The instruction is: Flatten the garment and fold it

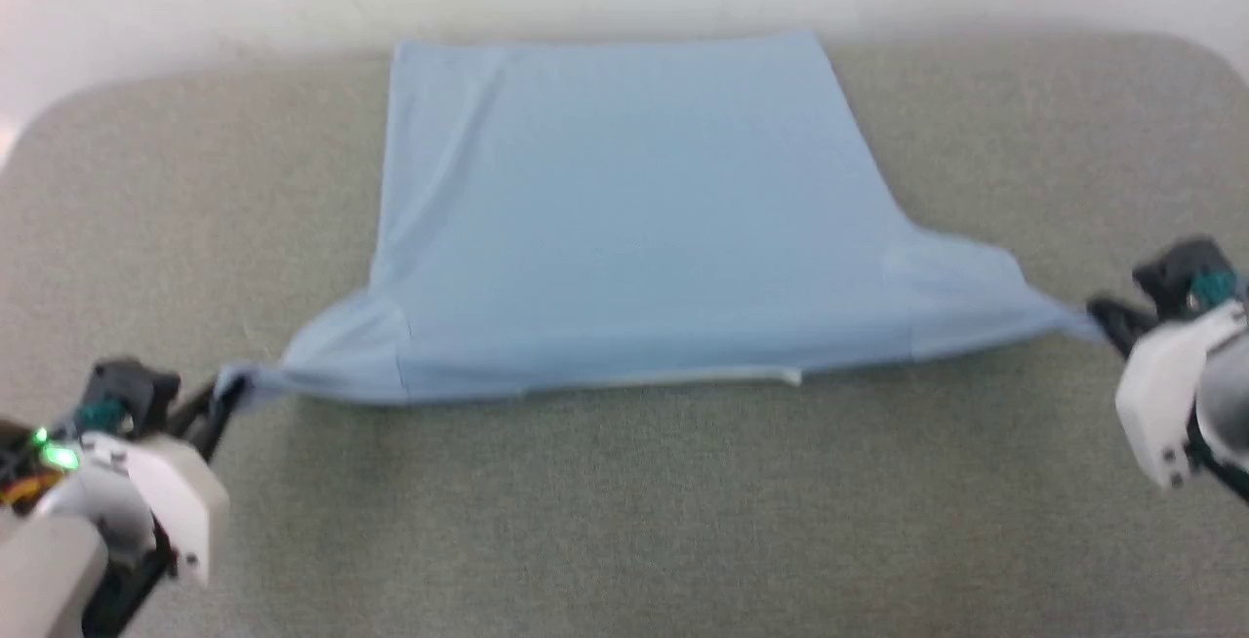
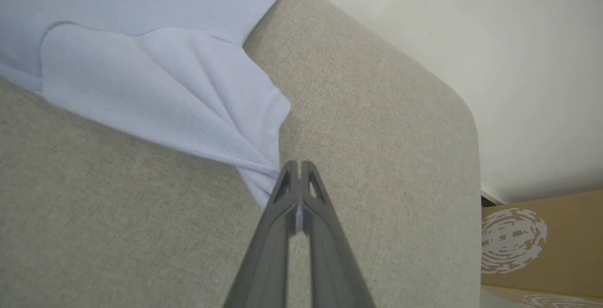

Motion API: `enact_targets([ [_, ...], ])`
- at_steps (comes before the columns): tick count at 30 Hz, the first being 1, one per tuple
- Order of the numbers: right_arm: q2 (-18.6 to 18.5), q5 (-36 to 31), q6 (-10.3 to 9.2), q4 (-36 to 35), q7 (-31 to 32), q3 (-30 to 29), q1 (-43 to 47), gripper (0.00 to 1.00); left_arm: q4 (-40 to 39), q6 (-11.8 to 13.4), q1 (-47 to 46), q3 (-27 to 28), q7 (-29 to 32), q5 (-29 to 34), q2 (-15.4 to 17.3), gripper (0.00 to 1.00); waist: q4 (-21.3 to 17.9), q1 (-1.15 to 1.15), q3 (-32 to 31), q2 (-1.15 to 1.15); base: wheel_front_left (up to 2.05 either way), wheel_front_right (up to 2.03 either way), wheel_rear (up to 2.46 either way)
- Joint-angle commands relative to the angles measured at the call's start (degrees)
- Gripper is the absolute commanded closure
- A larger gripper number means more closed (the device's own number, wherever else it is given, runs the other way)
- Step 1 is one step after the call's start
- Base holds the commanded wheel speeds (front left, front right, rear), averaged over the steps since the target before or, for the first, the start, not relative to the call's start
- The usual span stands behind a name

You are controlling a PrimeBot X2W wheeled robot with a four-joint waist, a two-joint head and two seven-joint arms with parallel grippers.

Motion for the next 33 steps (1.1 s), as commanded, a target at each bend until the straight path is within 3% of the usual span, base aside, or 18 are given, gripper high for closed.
enact_targets([
  [1,-1.95,1.66,-0.19,-1.42,1.85,-0.13,2.55,1.0,-1.4,0.77,2.51,0.42,0.49,-1.29,1.23,1.0,-0.03,0.02,-4.98,0.0,0.0,0.0,0.0],
  [6,-6.09,7.89,-0.19,-8.65,9.32,-1.72,11.84,1.0,-10.17,2.78,12.6,3.19,3.59,-11.12,1.7,1.0,0.61,0.02,-7.43,0.0,0.0,0.0,0.0],
  [13,-9.05,14.18,-0.19,-17.26,20.02,-8.01,25.44,1.0,-27.14,4.93,28.42,4.51,8.83,-23.5,5.74,1.0,1.4,0.02,-7.52,0.0,0.0,0.0,0.0],
  [18,-7.35,13.11,-0.19,-21.01,23.6,-13.5,32.57,1.0,-34.5,8.79,31.83,3.5,9.06,-23.2,5.38,1.0,2.25,0.02,-5.42,0.0,0.0,0.0,0.0],
  [22,-4.47,11.26,-0.19,-21.98,25.38,-18.68,34.07,1.0,-34.92,9.37,30.01,1.67,9.25,-20.83,2.95,1.0,3.08,0.02,-3.05,0.0,0.0,0.0,0.0],
  [23,-3.8,10.67,-0.19,-22.21,25.99,-20.05,34.03,0.0,-34.89,9.26,29.43,1.69,9.07,-21.24,1.87,1.0,3.37,0.02,-2.41,0.0,0.0,0.0,0.0],
  [25,-2.57,9.79,-0.19,-23.69,26.89,-22.17,33.43,0.0,-34.6,9.06,28.39,2.1,8.65,-22.31,0.1,1.0,4.02,0.02,-1.14,0.0,0.0,0.0,0.0],
  [33,0.49,6.33,-0.19,-30.2,29.11,-30.44,24.31,0.0,-38.61,9.95,24.38,1.33,9.24,-19.07,-0.98,1.0,9.21,0.02,6.4,0.0,0.0,0.0,0.0],
])
